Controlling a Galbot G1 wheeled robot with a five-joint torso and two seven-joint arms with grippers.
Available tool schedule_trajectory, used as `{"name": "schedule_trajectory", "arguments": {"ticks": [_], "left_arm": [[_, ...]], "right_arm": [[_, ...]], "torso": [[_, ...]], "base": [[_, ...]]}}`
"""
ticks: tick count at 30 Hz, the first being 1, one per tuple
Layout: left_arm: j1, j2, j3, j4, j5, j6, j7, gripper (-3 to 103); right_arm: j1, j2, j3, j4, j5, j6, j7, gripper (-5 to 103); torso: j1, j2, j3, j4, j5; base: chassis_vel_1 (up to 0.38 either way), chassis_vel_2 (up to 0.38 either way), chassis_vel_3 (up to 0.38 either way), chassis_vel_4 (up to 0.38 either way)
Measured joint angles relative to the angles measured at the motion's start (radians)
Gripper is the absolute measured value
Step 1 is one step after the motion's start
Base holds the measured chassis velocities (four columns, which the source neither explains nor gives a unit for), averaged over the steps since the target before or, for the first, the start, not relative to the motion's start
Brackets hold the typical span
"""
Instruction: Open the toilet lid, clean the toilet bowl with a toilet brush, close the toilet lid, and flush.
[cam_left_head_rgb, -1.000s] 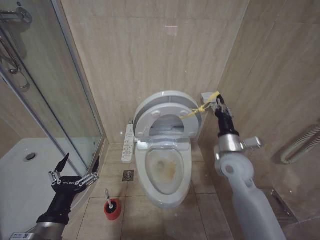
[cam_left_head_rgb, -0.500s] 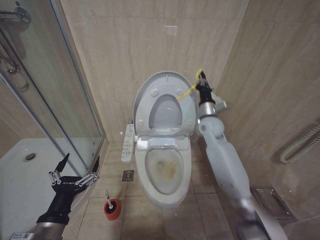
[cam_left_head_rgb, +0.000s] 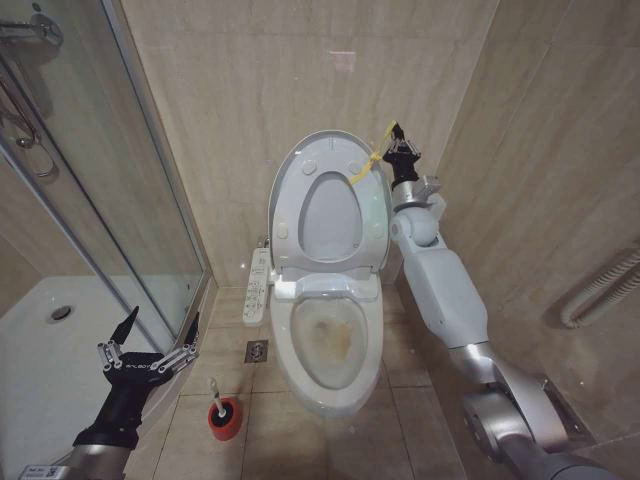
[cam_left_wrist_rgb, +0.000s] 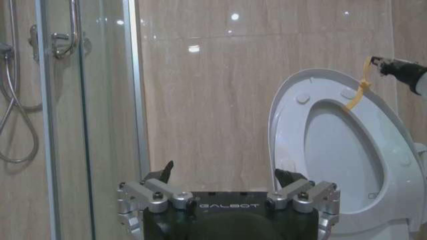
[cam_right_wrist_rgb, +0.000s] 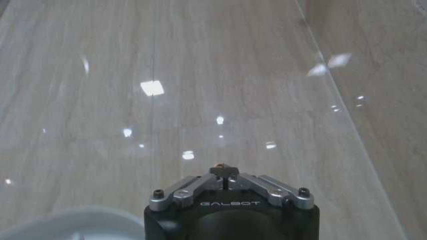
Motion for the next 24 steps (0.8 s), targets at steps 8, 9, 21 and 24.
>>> {"name": "schedule_trajectory", "arguments": {"ticks": [8,9,21,24], "left_arm": [[0.0,0.0,0.0,0.0,0.0,0.0,0.0,100],[0.0,0.0,0.0,0.0,0.0,0.0,0.0,100],[0.0,0.0,0.0,0.0,0.0,0.0,0.0,100],[0.0,0.0,0.0,0.0,0.0,0.0,0.0,100]], "right_arm": [[-0.021,-0.007,-0.001,0.0,-0.037,-0.017,0.0,0],[-0.028,-0.006,0.003,0.002,-0.044,-0.016,-0.002,0],[-0.108,-0.036,-0.001,0.086,0.007,-0.04,-0.035,25],[-0.126,-0.045,-0.004,0.109,0.012,-0.05,-0.038,25]], "torso": [[0.0,0.0,0.0,0.0003,0.0],[0.0,0.0,0.0,0.0003,0.0],[0.0,0.0,0.0,0.0005,0.0001],[0.0,0.0,0.0,0.0005,0.0]], "base": [[0.0,0.0,0.0,0.0],[0.0,0.0,0.0,0.0],[0.0,0.0,0.0,0.0],[0.0,0.0,0.0,0.0]]}}
